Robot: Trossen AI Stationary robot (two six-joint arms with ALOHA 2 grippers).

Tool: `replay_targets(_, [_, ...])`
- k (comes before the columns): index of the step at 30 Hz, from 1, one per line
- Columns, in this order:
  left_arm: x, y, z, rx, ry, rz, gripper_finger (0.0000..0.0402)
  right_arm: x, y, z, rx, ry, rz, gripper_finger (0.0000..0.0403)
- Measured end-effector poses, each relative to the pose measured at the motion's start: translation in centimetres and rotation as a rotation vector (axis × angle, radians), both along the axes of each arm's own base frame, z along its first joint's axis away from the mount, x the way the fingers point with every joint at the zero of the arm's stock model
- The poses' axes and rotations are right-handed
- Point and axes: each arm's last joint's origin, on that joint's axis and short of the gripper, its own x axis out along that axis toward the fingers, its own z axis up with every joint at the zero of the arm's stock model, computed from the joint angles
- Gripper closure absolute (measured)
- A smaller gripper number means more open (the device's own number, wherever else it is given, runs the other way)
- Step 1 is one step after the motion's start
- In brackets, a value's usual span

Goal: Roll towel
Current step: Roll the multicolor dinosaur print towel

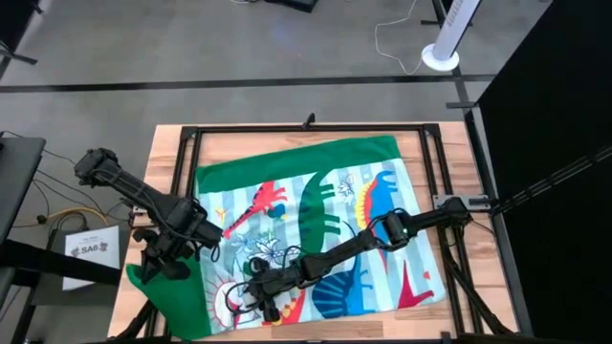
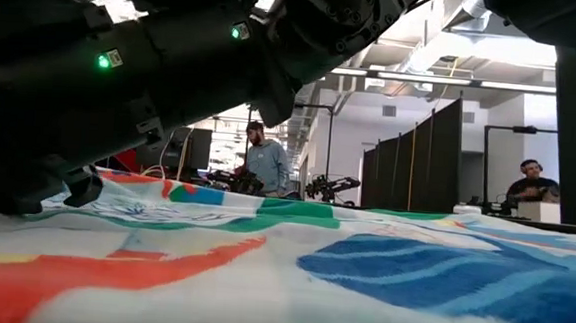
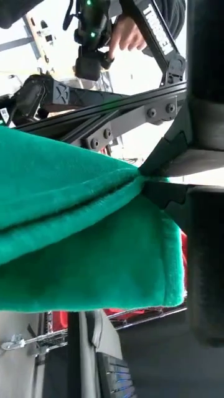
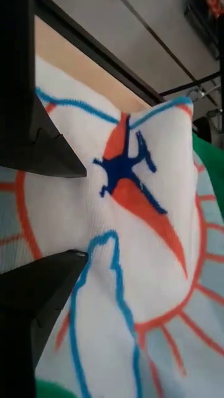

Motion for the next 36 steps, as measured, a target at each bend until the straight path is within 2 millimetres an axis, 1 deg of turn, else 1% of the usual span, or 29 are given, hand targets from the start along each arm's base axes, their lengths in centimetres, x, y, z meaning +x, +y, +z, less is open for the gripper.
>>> replay_targets(3, [0.0, 0.0, -0.1, 0.026, -0.031, -0.018, 0.0402, 0.4, 0.9, 1.7, -0.003, -0.11, 0.026, 0.0207])
replay_targets(5, [0.0, 0.1, -0.3, 0.069, -0.062, -0.038, 0.0402, 0.6, 1.5, 2.8, -0.01, -0.172, 0.007, 0.0207])
replay_targets(6, [0.1, 0.2, -0.4, 0.097, -0.084, -0.051, 0.0402, 0.6, 1.6, 2.9, -0.011, -0.177, 0.001, 0.0207])
replay_targets(7, [0.1, 0.2, -0.5, 0.124, -0.102, -0.063, 0.0402, 0.6, 1.7, 2.7, -0.009, -0.165, 0.0, 0.0207])
replay_targets(10, [0.2, 0.3, -0.9, 0.198, -0.142, -0.095, 0.0402, 0.3, 1.7, -0.3, -0.019, -0.095, -0.01, 0.0207])
replay_targets(11, [0.1, 0.4, -1.0, 0.224, -0.154, -0.107, 0.0402, 0.4, 1.8, -0.9, -0.019, -0.106, -0.017, 0.0207])
replay_targets(14, [0.2, 0.6, -1.2, 0.3, -0.186, -0.129, 0.0402, 0.1, 2.4, -1.4, -0.022, -0.089, -0.006, 0.0207])
replay_targets(17, [0.2, 0.6, -1.2, 0.318, -0.185, -0.127, 0.0402, -0.1, 2.7, -1.6, -0.034, -0.071, -0.002, 0.0207])
replay_targets(21, [0.2, 0.6, -1.2, 0.317, -0.189, -0.13, 0.0402, 0.2, 3.0, -0.7, -0.03, -0.08, 0.008, 0.0207])
replay_targets(24, [0.2, 0.6, -1.2, 0.298, -0.197, -0.135, 0.0402, 0.8, 3.4, 0.8, -0.008, -0.122, 0.016, 0.0207])
replay_targets(27, [0.2, 0.5, -1.0, 0.239, -0.178, -0.118, 0.0401, 1.2, 3.7, 2.7, 0.026, -0.201, 0.015, 0.0207])
replay_targets(29, [0.2, 0.5, -0.9, 0.194, -0.154, -0.093, 0.0401, 1.3, 3.9, 3.2, 0.044, -0.245, 0.016, 0.0207])
replay_targets(30, [0.3, 0.5, -0.9, 0.172, -0.146, -0.081, 0.0402, 1.3, 4.0, 3.1, 0.049, -0.256, 0.017, 0.0207])
replay_targets(32, [0.4, 0.6, -0.8, 0.141, -0.135, -0.065, 0.0402, 1.3, 4.1, 1.8, 0.043, -0.245, 0.005, 0.0207])
replay_targets(36, [0.7, 0.7, -0.3, 0.09, -0.174, -0.05, 0.0401, 1.2, 4.0, -1.8, 0.046, -0.21, -0.021, 0.0207])
